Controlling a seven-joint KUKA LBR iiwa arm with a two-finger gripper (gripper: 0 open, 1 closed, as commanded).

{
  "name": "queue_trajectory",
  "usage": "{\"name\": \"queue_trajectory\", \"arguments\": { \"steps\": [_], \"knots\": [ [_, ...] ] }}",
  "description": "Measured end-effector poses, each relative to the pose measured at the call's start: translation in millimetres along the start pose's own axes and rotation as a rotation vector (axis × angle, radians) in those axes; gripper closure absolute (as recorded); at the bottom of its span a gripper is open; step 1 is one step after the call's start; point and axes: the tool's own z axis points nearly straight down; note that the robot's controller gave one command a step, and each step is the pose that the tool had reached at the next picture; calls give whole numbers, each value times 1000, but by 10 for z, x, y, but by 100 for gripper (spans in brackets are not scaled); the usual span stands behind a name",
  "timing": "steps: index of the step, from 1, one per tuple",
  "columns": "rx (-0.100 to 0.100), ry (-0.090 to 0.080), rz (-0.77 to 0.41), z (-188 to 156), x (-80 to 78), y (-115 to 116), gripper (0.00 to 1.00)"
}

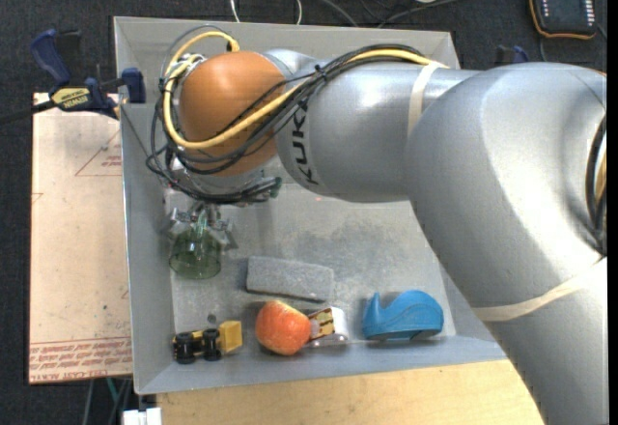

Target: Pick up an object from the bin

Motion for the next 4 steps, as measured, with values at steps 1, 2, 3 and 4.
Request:
{"name": "queue_trajectory", "arguments": {
  "steps": [1, 2, 3, 4],
  "knots": [
    [0, 0, 0, 0, 0, 0, 100],
    [-9, 5, -1, -308, 9, 29, 100],
    [-5, 1, 2, -642, -9, 15, 100],
    [-5, 1, 3, -916, -10, 19, 100]
  ]
}}
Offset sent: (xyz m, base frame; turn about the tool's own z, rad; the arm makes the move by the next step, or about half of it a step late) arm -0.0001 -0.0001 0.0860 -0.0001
